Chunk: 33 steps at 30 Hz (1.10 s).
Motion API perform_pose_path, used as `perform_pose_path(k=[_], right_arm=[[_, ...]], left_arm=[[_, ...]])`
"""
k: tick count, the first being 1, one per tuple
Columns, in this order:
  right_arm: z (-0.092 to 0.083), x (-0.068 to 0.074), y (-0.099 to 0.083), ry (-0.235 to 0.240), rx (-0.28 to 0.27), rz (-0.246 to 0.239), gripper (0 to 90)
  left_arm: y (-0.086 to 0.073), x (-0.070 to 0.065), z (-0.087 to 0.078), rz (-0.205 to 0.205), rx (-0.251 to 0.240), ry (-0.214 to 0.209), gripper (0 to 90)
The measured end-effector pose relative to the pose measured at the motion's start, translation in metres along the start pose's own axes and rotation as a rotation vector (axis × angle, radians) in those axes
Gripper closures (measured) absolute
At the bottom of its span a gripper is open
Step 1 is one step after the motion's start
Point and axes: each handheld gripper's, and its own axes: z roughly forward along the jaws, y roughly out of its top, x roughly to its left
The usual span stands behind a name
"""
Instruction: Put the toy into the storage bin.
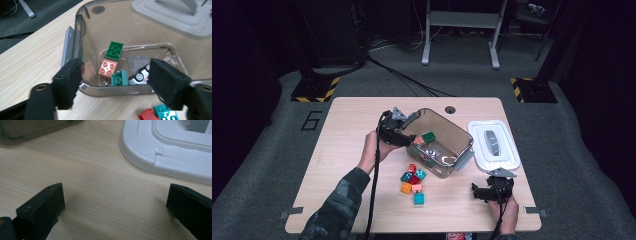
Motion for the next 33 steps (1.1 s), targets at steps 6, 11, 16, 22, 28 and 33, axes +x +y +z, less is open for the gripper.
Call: perform_pose_path(k=[6, 11, 16, 22, 28, 33], right_arm=[[0.000, 0.000, 0.000, 0.000, 0.000, 0.000, 1.0], [0.000, 0.000, 0.000, -0.001, 0.000, 0.001, 1.0], [0.000, 0.000, 0.000, -0.001, 0.000, 0.001, 1.0], [0.000, 0.000, 0.000, -0.002, -0.001, 0.001, 1.0], [0.000, 0.000, 0.000, -0.002, -0.001, 0.001, 1.0], [0.000, 0.000, 0.000, -0.002, -0.001, 0.001, 1.0]], left_arm=[[-0.011, -0.006, -0.021, -0.005, -0.018, 0.014, 15.2], [-0.024, -0.008, -0.029, -0.016, -0.014, 0.016, 13.2], [-0.040, -0.011, -0.029, -0.035, 0.003, 0.015, 10.2], [-0.063, -0.014, -0.022, -0.065, 0.040, 0.003, 7.7], [-0.083, -0.019, -0.007, -0.090, 0.095, -0.030, 5.5], [-0.092, -0.027, 0.004, -0.097, 0.115, -0.050, 5.7]])
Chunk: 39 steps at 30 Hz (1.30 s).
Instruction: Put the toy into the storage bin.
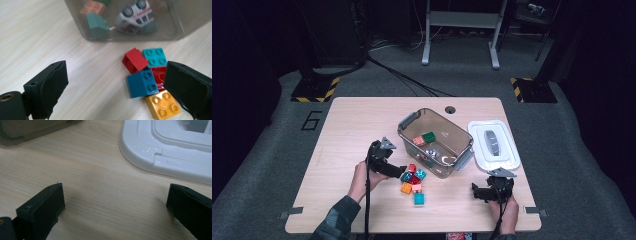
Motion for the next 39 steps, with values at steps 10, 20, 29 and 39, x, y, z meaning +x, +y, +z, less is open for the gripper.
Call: perform_pose_path(k=[10, 20, 29, 39], right_arm=[[0.000, 0.000, 0.000, 0.000, 0.000, 0.000, 1.0], [0.000, 0.000, 0.000, 0.000, 0.000, 0.001, 1.0], [0.000, 0.000, 0.000, 0.000, 0.000, 0.000, 1.0], [0.000, 0.000, 0.000, 0.000, 0.000, 0.000, 1.0]], left_arm=[[-0.010, -0.011, 0.026, -0.006, 0.051, -0.019, 1.5], [-0.018, -0.009, 0.038, -0.013, 0.080, -0.003, 2.4], [-0.028, 0.010, 0.030, -0.035, 0.100, 0.054, 4.9], [-0.034, 0.023, 0.021, -0.071, 0.086, 0.109, 6.3]])
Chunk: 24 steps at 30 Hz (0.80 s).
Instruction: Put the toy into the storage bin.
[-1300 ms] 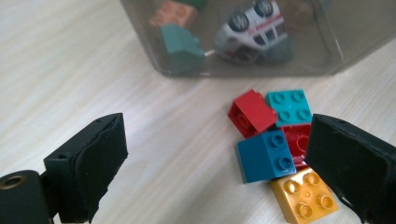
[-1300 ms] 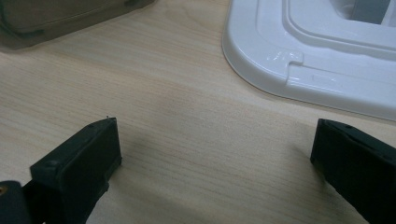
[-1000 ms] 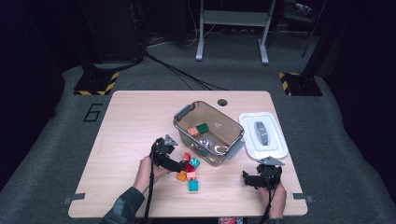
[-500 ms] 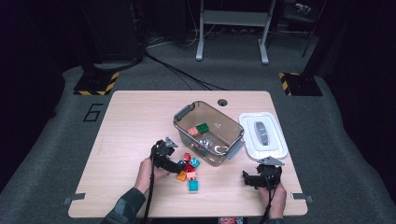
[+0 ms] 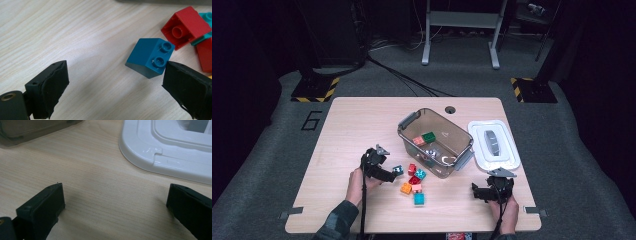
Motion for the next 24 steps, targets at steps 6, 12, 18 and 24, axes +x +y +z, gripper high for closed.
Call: perform_pose_path(k=[6, 12, 18, 24], right_arm=[[0.000, 0.000, 0.000, 0.000, 0.000, 0.000, 1.0], [0.000, 0.000, 0.000, 0.000, 0.000, 0.000, 1.0], [0.000, 0.000, 0.000, 0.000, 0.000, 0.000, 1.0], [0.000, 0.000, 0.000, 0.000, 0.000, 0.000, 1.0]], left_arm=[[0.008, -0.011, 0.004, -0.004, -0.035, -0.032, 6.1], [0.018, -0.016, 0.007, -0.026, -0.060, -0.020, 6.7], [0.019, -0.012, 0.017, -0.067, -0.045, 0.001, 9.0], [0.011, -0.003, 0.015, -0.087, -0.033, 0.011, 9.7]])
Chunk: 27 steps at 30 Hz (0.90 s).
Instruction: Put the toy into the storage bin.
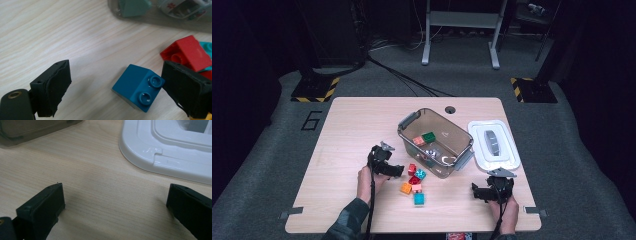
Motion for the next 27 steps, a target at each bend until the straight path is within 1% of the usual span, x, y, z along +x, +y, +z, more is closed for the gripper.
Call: perform_pose_path(k=[3, 4, 6, 7, 10, 13, 15, 16, 18, 19, 20, 21, 22, 24, 25, 26, 27], right_arm=[[0.000, 0.000, 0.000, 0.000, 0.000, 0.000, 1.0], [0.000, 0.000, 0.000, 0.000, 0.000, 0.000, 1.0], [0.000, 0.000, 0.000, 0.000, 0.000, 0.000, 1.0], [0.000, 0.000, 0.000, 0.000, 0.000, 0.000, 1.0], [0.000, 0.000, 0.000, 0.000, 0.000, 0.000, 1.0], [0.000, 0.000, 0.000, 0.000, 0.000, 0.000, 1.0], [0.000, 0.000, 0.000, 0.000, 0.000, 0.000, 1.0], [0.000, 0.000, 0.000, 0.000, 0.000, 0.000, 1.0], [0.000, 0.000, 0.000, 0.000, 0.000, 0.000, 1.0], [0.000, 0.000, 0.000, 0.000, 0.000, 0.000, 1.0], [0.000, 0.000, 0.000, 0.000, 0.000, 0.000, 1.0], [0.000, 0.000, 0.000, 0.000, 0.000, 0.000, 1.0], [0.000, 0.000, 0.000, 0.000, 0.000, 0.001, 1.0], [0.000, 0.000, 0.000, 0.000, 0.000, 0.000, 1.0], [0.000, 0.000, 0.000, 0.000, 0.000, 0.000, 1.0], [0.000, 0.000, 0.000, 0.000, 0.000, 0.000, 1.0], [0.000, 0.000, 0.000, 0.000, 0.000, 0.000, 1.0]], left_arm=[[-0.004, 0.004, -0.002, -0.004, 0.002, 0.010, 10.3], [-0.007, 0.008, -0.004, -0.005, 0.007, 0.014, 10.5], [-0.011, 0.013, -0.006, -0.011, 0.010, 0.024, 11.3], [-0.011, 0.013, -0.006, -0.011, 0.010, 0.024, 11.6], [-0.015, 0.021, -0.010, -0.020, 0.004, 0.027, 13.6], [-0.016, 0.022, -0.011, -0.019, -0.002, 0.028, 16.5], [-0.017, 0.023, -0.012, -0.012, -0.010, 0.026, 21.3], [-0.016, 0.022, -0.013, -0.008, -0.022, 0.021, 24.0], [-0.016, 0.022, -0.013, -0.006, -0.028, 0.014, 32.2], [-0.016, 0.022, -0.013, -0.004, -0.035, 0.007, 32.2], [-0.016, 0.022, -0.013, -0.012, -0.035, -0.019, 39.8], [-0.016, 0.022, -0.013, -0.012, -0.035, -0.019, 42.1], [-0.017, 0.023, -0.012, -0.026, -0.035, -0.031, 45.2], [-0.018, 0.024, -0.011, -0.036, -0.035, -0.040, 50.3], [-0.018, 0.026, -0.012, -0.028, -0.036, -0.041, 52.2], [-0.018, 0.026, -0.012, -0.036, -0.037, -0.042, 55.0], [-0.018, 0.026, -0.012, -0.036, -0.037, -0.042, 57.0]])
